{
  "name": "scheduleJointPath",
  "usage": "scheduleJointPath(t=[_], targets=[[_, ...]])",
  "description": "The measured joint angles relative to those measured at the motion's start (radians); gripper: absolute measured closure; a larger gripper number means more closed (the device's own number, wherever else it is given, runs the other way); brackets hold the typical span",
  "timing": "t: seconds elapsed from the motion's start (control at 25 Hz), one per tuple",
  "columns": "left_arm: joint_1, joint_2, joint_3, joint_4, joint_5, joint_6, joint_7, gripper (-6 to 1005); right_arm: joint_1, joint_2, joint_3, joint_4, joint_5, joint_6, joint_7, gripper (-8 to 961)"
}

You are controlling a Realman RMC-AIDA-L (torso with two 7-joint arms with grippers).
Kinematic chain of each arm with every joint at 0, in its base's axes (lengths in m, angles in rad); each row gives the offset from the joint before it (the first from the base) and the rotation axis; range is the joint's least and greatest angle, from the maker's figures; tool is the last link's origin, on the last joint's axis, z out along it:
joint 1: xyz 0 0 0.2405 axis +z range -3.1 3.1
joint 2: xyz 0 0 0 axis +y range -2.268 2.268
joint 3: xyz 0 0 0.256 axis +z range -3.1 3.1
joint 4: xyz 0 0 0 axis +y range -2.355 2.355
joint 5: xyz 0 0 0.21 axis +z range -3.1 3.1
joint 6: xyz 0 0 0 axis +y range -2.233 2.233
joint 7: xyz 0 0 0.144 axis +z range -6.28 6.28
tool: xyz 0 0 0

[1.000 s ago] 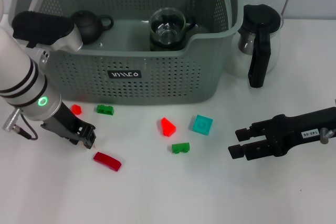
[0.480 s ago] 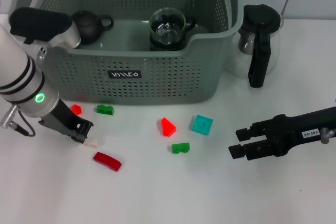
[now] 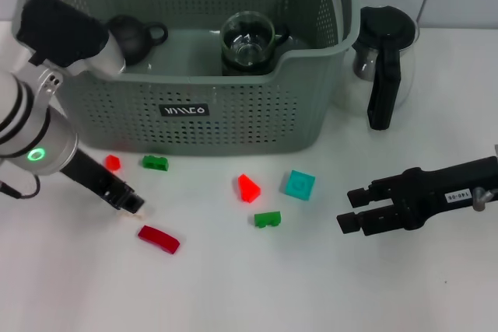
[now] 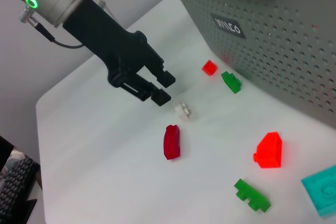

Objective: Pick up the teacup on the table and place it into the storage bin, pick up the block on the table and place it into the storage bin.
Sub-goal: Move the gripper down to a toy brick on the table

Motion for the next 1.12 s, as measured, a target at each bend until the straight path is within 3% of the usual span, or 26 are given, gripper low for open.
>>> scheduleJointPath(t=[0.24,0.44,0.76,1.12], targets=[[0.062,-0.001,-0.081,0.031,-0.136,0.019,0.411,634,-0.003,0.002,0.0,0.0,0.0,0.02,-0.001,241],[0.05,0.006,-0.141,-0.02,-0.132,-0.013,0.58,380,-0.008,0.008,0.002,0.001,0.0,0.022,-0.001,241],[0.033,0.009,-0.144,-0.112,-0.092,-0.101,0.687,405,-0.015,0.014,0.008,0.005,0.004,0.023,0.003,241],[0.02,0.008,-0.137,-0.147,-0.07,-0.092,0.697,450,-0.015,0.014,0.011,0.008,0.006,0.031,0.016,241]])
